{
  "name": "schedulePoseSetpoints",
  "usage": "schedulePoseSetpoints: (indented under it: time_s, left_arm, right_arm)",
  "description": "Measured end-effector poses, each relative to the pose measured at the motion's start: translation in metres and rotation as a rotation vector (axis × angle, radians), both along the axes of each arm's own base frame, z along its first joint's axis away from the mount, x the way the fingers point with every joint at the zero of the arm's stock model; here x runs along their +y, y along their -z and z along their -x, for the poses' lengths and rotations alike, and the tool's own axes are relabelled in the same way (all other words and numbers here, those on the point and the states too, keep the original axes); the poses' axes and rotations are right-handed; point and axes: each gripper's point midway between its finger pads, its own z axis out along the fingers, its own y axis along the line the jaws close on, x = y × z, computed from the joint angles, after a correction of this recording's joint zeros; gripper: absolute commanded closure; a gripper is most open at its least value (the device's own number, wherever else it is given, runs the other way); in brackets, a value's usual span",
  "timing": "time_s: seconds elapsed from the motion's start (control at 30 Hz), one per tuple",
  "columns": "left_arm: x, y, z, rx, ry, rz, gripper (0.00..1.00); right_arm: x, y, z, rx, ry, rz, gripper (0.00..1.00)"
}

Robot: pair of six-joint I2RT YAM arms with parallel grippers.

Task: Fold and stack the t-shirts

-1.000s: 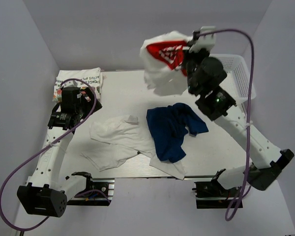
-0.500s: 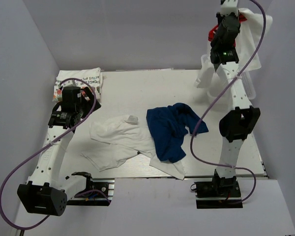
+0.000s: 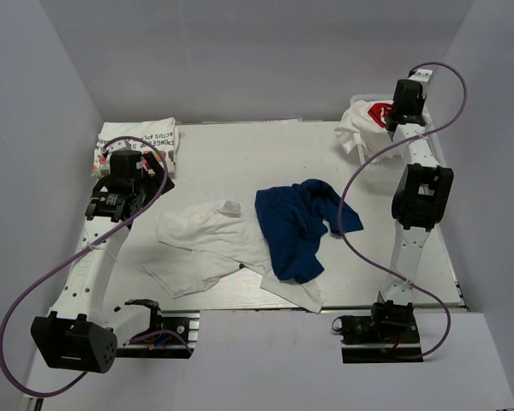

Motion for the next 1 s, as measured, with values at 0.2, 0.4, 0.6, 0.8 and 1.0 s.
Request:
schedulePoseSetpoints:
  time_s: [0.2,0.4,0.6,0.8,1.0]
  left_arm:
    - [0.001,-0.001,0.002,0.000,-0.005,-0.005,0.00]
    - [0.001,-0.004,0.003,-0.011,-0.005,-0.003,0.00]
    - [0.001,-0.004,0.003,-0.012,-0.004,-0.003,0.00]
    - [0.001,-0.002,0.003,-0.006,-0.005,-0.003,0.00]
    - [0.001,-0.002,0.003,-0.005,-0.006,-0.003,0.00]
  right_arm:
    - [-0.028,0.008,0.021,0.010,0.133,-0.098,1.00]
    - [-0.044,-0.037,0.036,-0.070,0.139,-0.122,1.00]
    - [-0.049,-0.155,0.046,-0.300,0.134,-0.020,1.00]
    - [-0.041,-0.235,0.065,-0.481,0.116,0.034,1.00]
    - [-0.018,-0.226,0.049,-0.464,0.012,0.027,1.00]
